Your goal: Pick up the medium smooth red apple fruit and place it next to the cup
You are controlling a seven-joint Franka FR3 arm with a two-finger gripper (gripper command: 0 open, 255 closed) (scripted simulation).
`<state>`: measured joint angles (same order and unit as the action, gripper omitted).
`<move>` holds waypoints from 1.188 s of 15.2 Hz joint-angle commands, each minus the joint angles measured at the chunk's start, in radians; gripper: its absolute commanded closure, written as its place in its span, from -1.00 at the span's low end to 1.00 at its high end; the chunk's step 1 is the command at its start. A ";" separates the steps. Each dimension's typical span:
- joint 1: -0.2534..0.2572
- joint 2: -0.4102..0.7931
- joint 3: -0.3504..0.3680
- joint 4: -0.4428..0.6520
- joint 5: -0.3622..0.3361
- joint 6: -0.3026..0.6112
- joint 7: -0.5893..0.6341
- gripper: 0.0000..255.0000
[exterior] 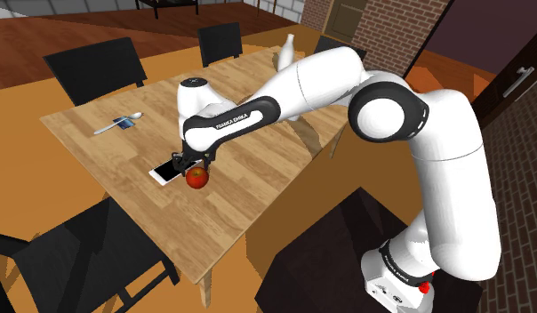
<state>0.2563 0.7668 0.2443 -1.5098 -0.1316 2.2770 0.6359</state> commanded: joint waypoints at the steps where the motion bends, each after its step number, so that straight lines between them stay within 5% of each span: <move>1: -0.001 -0.008 0.002 -0.002 0.002 -0.008 0.000 1.00; 18: -0.014 -0.131 0.023 0.033 0.028 -0.165 -0.007 1.00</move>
<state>0.2443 0.6426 0.2665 -1.4801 -0.1056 2.1225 0.6309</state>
